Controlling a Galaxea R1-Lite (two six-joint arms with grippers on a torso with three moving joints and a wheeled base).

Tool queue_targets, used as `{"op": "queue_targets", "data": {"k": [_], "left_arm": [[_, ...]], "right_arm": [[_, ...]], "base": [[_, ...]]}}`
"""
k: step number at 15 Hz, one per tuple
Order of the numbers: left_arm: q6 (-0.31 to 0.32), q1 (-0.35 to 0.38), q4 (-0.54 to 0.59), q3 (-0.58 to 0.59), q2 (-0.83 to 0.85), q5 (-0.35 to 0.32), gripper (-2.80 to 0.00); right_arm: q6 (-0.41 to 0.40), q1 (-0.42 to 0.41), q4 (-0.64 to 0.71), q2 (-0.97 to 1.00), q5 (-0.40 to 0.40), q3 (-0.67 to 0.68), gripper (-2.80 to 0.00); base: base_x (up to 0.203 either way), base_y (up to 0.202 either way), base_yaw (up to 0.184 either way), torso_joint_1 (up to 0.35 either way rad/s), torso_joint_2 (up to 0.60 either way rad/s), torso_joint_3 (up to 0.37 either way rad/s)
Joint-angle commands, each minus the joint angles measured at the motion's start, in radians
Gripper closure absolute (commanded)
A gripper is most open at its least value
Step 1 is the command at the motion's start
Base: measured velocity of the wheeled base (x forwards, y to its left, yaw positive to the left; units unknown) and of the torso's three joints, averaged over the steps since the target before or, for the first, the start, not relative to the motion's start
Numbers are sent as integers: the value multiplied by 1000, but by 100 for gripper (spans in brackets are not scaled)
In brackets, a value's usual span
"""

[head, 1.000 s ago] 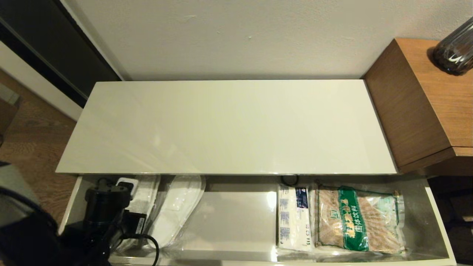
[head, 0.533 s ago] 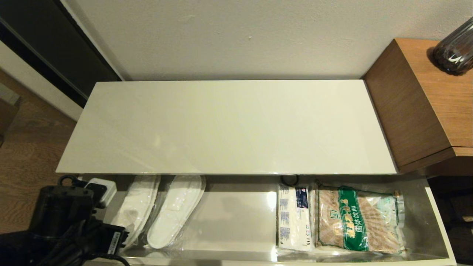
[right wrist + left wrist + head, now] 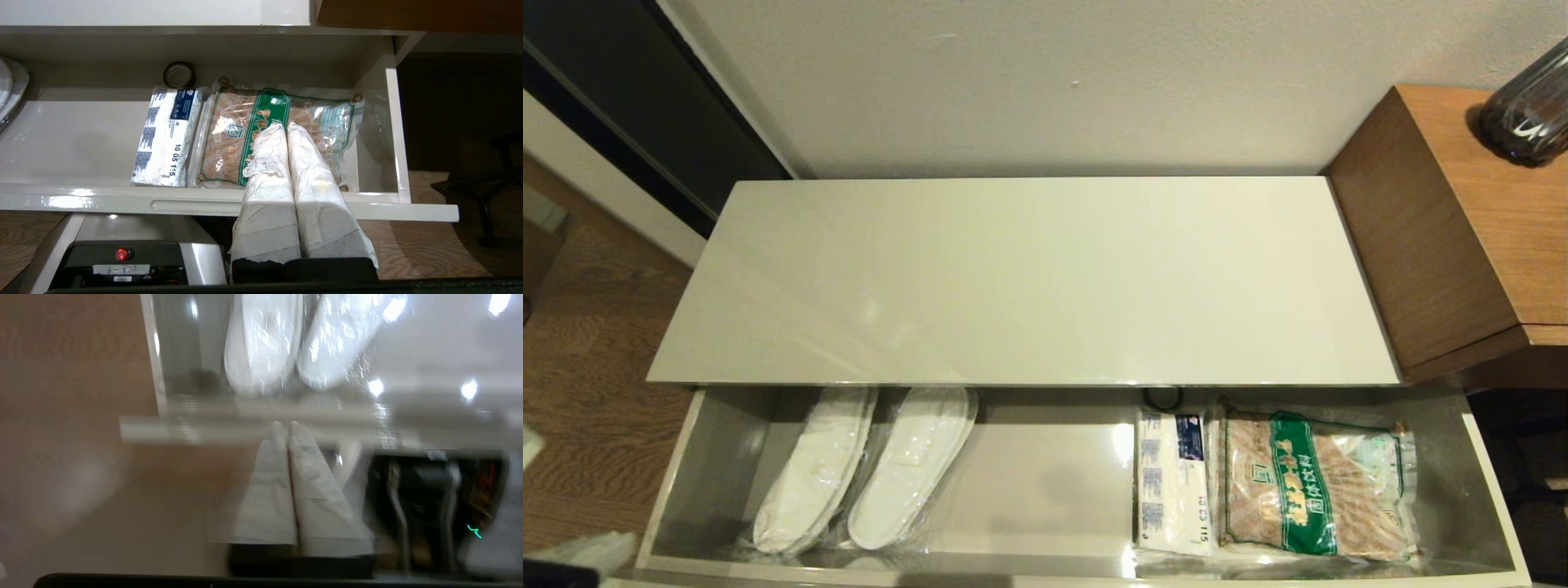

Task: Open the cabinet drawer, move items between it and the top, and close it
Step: Close the drawer

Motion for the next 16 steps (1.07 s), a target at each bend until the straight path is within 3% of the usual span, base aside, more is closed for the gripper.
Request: {"op": "queue_targets", "data": {"k": [1, 2, 4, 7, 11, 16], "left_arm": [[-48, 3, 285, -59, -170, -33, 0], [-75, 7, 323, -38, -190, -59, 0], [-115, 20, 290, 113, -187, -100, 0], [-142, 31, 97, 315, -131, -134, 0], [-205, 33, -62, 326, 48, -207, 0], [-259, 32, -284, 418, 264, -227, 0]], "right_arm": [[-1, 0, -1, 1, 0, 0, 0], [-1, 0, 0, 1, 0, -1, 0], [-1, 0, 0, 1, 0, -1, 0], [-1, 0, 0, 1, 0, -1, 0], [-1, 0, 0, 1, 0, -1, 0], [-2, 0, 0, 1, 0, -1, 0]], "base": [[0, 0, 0, 0, 0, 0], [0, 0, 0, 0, 0, 0], [0, 0, 0, 0, 0, 0], [0, 0, 0, 0, 0, 0], [0, 0, 0, 0, 0, 0], [0, 0, 0, 0, 0, 0]]}}
